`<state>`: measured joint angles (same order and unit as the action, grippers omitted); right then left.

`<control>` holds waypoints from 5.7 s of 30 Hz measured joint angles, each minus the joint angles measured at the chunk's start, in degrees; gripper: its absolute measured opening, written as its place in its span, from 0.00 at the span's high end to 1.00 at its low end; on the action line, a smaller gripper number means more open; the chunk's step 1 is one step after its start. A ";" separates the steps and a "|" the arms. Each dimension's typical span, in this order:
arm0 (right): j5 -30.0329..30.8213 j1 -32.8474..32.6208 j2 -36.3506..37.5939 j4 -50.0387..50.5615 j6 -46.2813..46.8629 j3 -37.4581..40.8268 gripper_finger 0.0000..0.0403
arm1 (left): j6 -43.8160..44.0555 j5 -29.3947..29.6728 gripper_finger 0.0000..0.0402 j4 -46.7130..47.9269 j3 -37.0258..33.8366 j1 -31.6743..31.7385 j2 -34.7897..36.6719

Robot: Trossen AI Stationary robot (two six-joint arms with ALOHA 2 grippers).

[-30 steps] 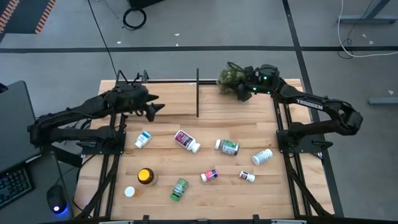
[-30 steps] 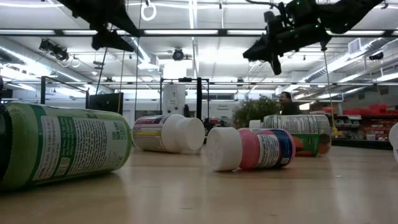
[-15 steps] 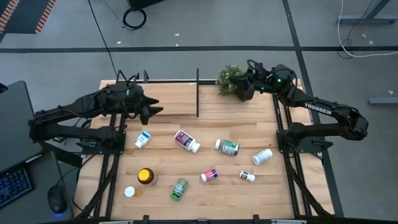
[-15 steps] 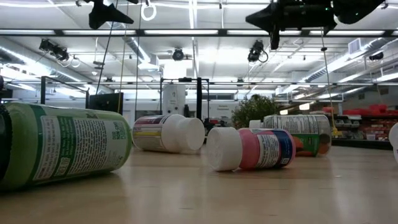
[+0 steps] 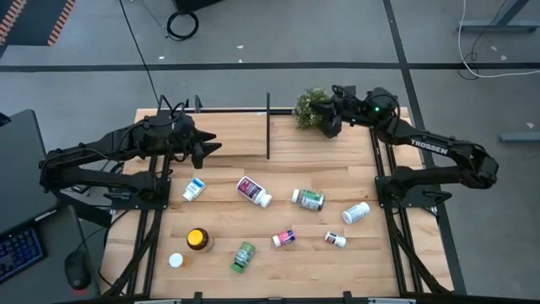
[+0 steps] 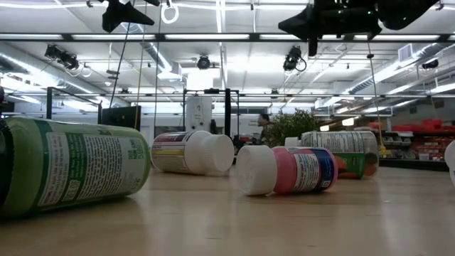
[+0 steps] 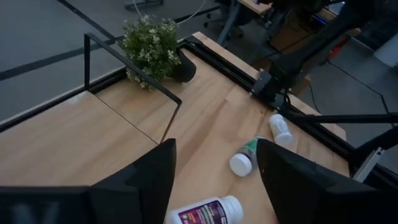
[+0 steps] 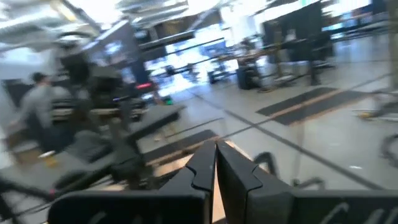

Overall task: Pick and place medicine bottles onto shelf by color
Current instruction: Adjust the green plant on the table

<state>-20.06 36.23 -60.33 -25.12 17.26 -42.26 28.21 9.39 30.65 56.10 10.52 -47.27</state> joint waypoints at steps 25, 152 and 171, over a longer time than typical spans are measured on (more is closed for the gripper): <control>10.26 5.26 -0.79 33.94 -6.79 0.00 0.63 | 3.94 -0.43 0.45 0.02 -0.02 -2.31 0.02; 23.48 9.94 -34.28 71.85 -54.94 -24.63 0.25 | -1.88 -0.47 0.53 2.27 -0.07 -6.25 0.02; 23.42 11.20 -34.28 73.09 -54.94 -24.59 0.35 | -1.92 -0.46 0.54 2.27 -0.07 -6.25 0.02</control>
<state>3.36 47.43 -94.61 47.98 -37.67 -66.85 26.29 8.93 32.93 56.03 4.27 -47.24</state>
